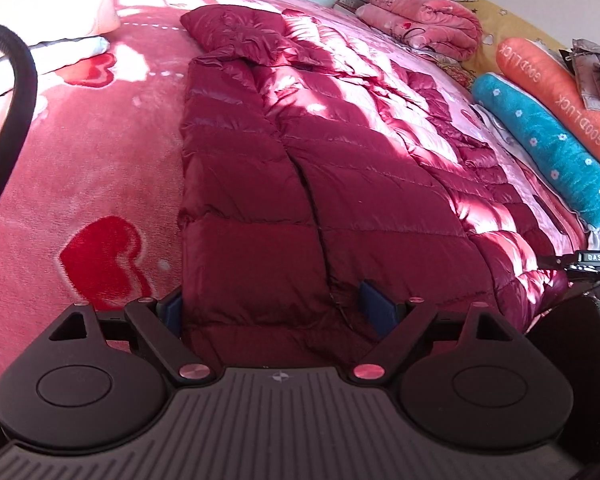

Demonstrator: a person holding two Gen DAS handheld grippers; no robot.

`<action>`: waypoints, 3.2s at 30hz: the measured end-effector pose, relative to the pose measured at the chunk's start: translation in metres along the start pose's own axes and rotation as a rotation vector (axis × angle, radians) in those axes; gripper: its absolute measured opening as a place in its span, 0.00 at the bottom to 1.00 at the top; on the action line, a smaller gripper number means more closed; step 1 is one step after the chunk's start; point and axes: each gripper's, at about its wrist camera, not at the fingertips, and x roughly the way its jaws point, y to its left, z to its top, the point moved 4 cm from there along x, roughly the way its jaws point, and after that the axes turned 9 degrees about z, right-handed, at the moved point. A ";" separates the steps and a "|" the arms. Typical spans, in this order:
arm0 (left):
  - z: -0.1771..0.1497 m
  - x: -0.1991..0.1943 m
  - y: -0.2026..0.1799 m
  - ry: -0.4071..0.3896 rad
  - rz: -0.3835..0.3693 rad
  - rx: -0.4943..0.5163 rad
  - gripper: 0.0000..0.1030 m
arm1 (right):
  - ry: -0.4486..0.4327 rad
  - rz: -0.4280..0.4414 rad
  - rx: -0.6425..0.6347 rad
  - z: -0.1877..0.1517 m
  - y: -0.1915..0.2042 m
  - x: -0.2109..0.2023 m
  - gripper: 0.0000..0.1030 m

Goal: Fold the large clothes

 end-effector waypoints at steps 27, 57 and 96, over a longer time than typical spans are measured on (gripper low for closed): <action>0.042 -0.052 -0.012 -0.212 -0.146 -0.055 0.12 | -0.250 0.282 0.193 0.029 0.064 -0.039 0.06; 0.142 -0.096 0.039 -0.439 -0.218 -0.432 0.10 | -0.652 0.730 0.645 0.083 0.073 -0.059 0.05; 0.242 0.006 0.019 -0.452 0.203 -0.139 0.75 | -0.771 0.186 0.323 0.180 0.034 0.019 0.83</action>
